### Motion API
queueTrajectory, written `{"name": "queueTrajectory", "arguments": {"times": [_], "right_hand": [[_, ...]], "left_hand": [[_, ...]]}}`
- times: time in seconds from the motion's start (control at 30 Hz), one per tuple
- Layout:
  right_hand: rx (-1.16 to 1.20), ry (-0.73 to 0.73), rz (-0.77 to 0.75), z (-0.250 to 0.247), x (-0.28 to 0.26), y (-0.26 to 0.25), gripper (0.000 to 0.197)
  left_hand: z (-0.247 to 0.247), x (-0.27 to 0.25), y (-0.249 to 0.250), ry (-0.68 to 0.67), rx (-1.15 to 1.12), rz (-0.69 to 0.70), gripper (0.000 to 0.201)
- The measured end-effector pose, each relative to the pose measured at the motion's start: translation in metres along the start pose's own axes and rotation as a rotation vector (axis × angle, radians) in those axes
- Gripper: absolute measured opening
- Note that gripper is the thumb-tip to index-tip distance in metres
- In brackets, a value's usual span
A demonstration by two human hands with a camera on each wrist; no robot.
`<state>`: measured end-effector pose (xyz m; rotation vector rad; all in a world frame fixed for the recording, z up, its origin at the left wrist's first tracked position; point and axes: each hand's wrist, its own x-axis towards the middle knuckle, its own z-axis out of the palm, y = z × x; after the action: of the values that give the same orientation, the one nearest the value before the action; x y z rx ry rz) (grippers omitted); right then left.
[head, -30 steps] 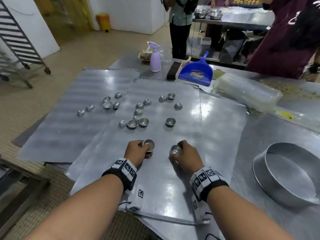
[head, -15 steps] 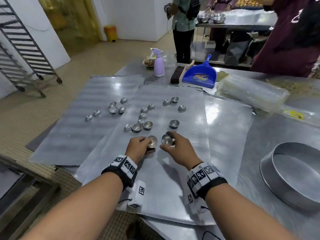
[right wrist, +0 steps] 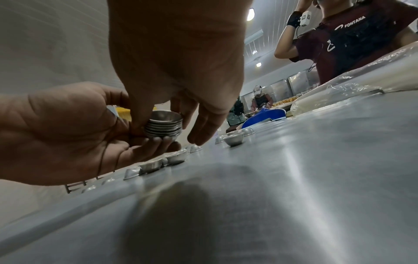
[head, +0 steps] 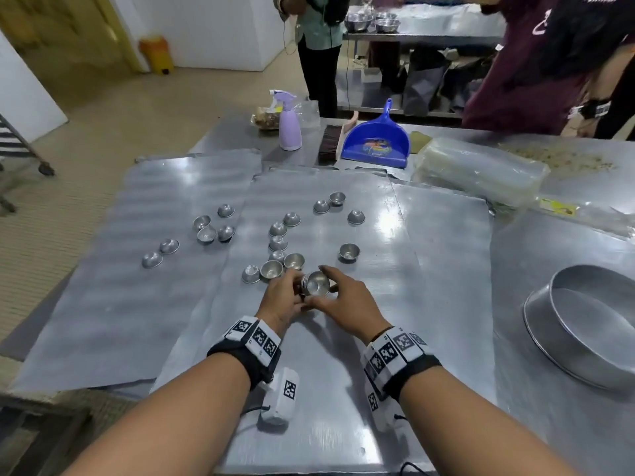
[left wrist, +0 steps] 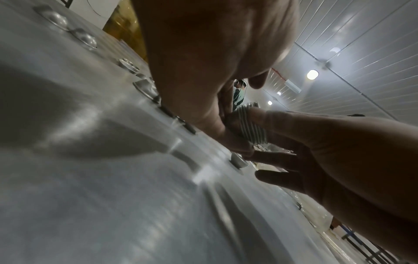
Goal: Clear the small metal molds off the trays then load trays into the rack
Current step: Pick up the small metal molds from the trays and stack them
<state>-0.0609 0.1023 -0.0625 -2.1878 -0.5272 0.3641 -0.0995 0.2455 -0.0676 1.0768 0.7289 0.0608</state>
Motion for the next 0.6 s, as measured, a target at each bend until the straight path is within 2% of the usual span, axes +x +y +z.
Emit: {"name": "queueTrajectory", "arguments": {"times": [0.07,0.17,0.3,0.4,0.6], "right_hand": [[0.032,0.004,0.043,0.000,0.001,0.001,0.075],[0.003,0.099,0.126,-0.005,0.007,0.010,0.053],[-0.125,0.193,0.246,-0.023,0.031,0.026,0.039],[-0.216,0.161,0.275,-0.033,0.054,0.030,0.040],[-0.393,0.008,0.291,-0.035,0.088,0.032,0.044]], "left_hand": [[-0.008,0.011,0.001,0.003,-0.010,-0.031,0.026],[-0.020,0.023,0.001,-0.032,0.012,-0.050,0.027],[-0.028,0.032,-0.005,-0.117,0.138,0.020,0.016],[-0.030,0.037,-0.012,-0.119,0.248,0.079,0.015],[-0.029,0.038,-0.015,-0.132,0.297,0.116,0.008]]}}
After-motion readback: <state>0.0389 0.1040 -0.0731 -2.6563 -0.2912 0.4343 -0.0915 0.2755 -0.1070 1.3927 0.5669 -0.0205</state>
